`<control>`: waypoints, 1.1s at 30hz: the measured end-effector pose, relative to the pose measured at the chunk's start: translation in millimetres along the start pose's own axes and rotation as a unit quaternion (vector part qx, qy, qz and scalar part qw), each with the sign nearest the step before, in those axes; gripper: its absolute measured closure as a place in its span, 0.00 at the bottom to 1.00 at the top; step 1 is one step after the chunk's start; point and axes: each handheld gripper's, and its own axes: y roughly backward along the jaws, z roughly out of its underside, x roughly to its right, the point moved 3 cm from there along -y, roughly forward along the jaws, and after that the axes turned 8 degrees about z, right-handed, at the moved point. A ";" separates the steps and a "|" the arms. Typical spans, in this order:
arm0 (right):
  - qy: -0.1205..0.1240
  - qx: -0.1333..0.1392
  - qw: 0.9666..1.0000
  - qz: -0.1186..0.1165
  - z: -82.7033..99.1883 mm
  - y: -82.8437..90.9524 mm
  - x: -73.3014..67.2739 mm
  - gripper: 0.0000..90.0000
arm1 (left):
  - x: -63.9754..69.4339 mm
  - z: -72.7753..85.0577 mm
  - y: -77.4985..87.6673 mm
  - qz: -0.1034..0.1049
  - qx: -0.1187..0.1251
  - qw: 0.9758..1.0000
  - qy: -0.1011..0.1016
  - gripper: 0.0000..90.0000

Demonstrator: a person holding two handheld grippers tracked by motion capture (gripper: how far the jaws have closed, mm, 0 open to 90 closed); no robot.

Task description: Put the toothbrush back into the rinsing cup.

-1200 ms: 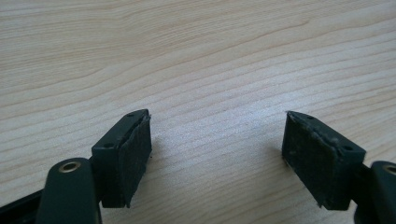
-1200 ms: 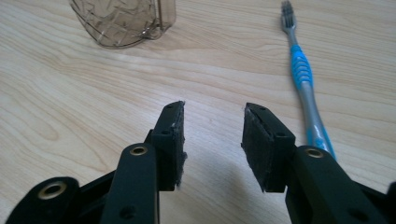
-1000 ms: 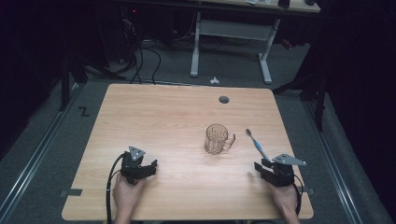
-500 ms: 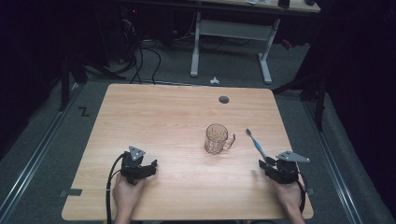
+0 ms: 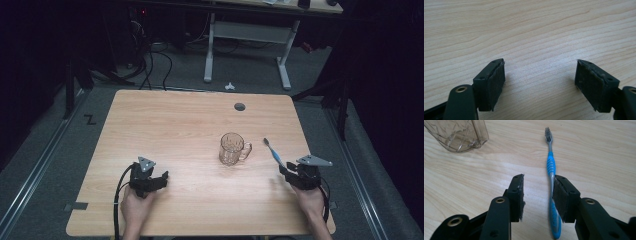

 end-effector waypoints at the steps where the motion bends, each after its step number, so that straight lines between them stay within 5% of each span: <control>1: 0.000 0.000 1.000 0.000 0.0 0.0 0.0 0.68 | 0.0 0.0 0.0 0.000 0.000 1.000 0.000 0.28; 13: 0.009 0.001 1.000 0.001 -16.0 -2.4 3.1 0.69 | 0.2 0.1 0.0 0.000 0.000 1.000 -0.001 0.28; 33: 0.036 -0.035 0.999 0.001 -41.8 -14.7 6.3 0.69 | -0.1 0.1 0.1 0.001 0.000 1.000 0.000 0.28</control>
